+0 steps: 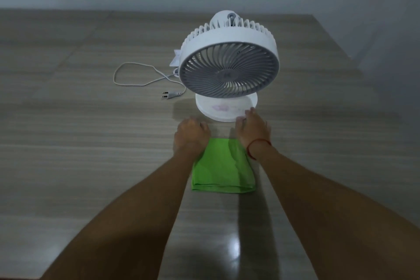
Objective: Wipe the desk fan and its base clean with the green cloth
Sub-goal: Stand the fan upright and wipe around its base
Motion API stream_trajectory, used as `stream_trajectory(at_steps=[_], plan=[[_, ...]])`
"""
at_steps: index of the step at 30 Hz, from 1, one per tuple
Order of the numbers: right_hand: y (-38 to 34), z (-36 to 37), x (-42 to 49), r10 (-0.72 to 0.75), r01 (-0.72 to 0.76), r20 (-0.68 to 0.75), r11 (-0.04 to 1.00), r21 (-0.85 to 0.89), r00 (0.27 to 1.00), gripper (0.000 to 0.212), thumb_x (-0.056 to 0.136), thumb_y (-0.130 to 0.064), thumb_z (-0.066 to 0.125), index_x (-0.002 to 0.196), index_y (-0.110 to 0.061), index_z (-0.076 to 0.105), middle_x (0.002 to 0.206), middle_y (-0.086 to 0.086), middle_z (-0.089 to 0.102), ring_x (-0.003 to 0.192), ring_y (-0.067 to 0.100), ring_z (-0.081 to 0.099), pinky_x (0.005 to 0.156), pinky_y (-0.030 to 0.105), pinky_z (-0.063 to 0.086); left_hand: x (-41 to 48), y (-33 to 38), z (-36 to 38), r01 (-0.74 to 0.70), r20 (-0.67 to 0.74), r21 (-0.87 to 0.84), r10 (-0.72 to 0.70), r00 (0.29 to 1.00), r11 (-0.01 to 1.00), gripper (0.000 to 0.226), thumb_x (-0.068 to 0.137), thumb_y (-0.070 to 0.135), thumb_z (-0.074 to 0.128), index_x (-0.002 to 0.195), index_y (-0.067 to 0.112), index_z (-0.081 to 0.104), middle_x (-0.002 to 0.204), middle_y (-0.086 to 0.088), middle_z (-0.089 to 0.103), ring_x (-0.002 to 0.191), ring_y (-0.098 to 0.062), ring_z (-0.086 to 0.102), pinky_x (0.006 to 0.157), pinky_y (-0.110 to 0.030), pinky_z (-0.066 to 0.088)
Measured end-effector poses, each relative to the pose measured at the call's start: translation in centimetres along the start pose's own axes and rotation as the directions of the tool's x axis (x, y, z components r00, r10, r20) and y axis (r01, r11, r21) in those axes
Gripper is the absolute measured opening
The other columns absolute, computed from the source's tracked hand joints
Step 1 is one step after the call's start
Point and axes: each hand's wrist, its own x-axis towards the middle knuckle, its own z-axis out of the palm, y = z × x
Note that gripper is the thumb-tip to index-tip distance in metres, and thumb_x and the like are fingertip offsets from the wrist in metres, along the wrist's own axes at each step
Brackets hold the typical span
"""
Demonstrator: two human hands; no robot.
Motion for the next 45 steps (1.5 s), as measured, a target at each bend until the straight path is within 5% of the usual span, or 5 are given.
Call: stream_trajectory(at_steps=[5,8,11,23,45], plan=[[1.1,0.7,5.0,0.191,-0.176,-0.038,0.953,0.246,0.981,0.035,0.096,-0.027,0.033,0.119,-0.005,0.048,0.128,0.018,0.055,0.118,0.034,0.054,0.103,0.044,0.038,3.9,-0.7,1.6,-0.011,0.02,-0.265,0.017,1.0,0.964,0.034,0.098,0.024,0.037,0.118,0.002,0.053,0.121,-0.023,0.057,0.114,-0.038,0.053,0.099,-0.044,0.043],[1.8,1.4,7.4,0.246,-0.206,-0.073,0.914,0.349,0.967,0.037,0.097,-0.027,0.029,0.127,-0.012,0.044,0.133,0.015,0.055,0.126,0.033,0.048,0.114,0.045,0.027,6.6,-0.5,2.4,-0.074,-0.024,-0.272,0.07,0.997,0.96,0.036,0.1,0.024,0.032,0.126,0.006,0.049,0.129,-0.022,0.056,0.123,-0.038,0.048,0.11,-0.045,0.033],[2.6,2.6,9.6,0.196,-0.142,-0.176,0.949,0.283,0.965,0.042,0.098,-0.029,0.023,0.136,-0.023,0.04,0.135,0.006,0.057,0.131,0.025,0.046,0.119,0.043,0.01,9.0,0.1,3.3,-0.115,-0.058,-0.185,0.106,0.993,0.976,0.042,0.102,0.026,0.025,0.127,0.0,0.046,0.132,-0.026,0.053,0.123,-0.036,0.049,0.106,-0.043,0.032],[3.7,3.3,10.2,0.072,-0.043,-0.24,0.991,0.125,0.968,0.041,0.098,-0.025,0.028,0.131,-0.014,0.048,0.138,0.013,0.052,0.132,0.029,0.044,0.116,0.04,0.022,11.8,-1.0,4.6,-0.24,-0.065,-0.067,0.236,0.97,0.968,0.043,0.098,0.027,0.026,0.13,0.007,0.047,0.137,-0.02,0.052,0.126,-0.036,0.049,0.107,-0.042,0.037],[6.8,2.2,-10.0,0.078,-0.052,-0.147,0.983,0.178,0.986,0.046,0.098,-0.028,0.028,0.138,-0.012,0.044,0.148,0.013,0.044,0.135,0.03,0.041,0.113,0.034,0.028,-9.6,-6.8,1.8,-0.172,-0.077,-0.065,0.167,0.983,0.983,0.046,0.095,0.03,0.029,0.128,0.007,0.05,0.135,-0.019,0.053,0.121,-0.035,0.052,0.102,-0.041,0.041]])
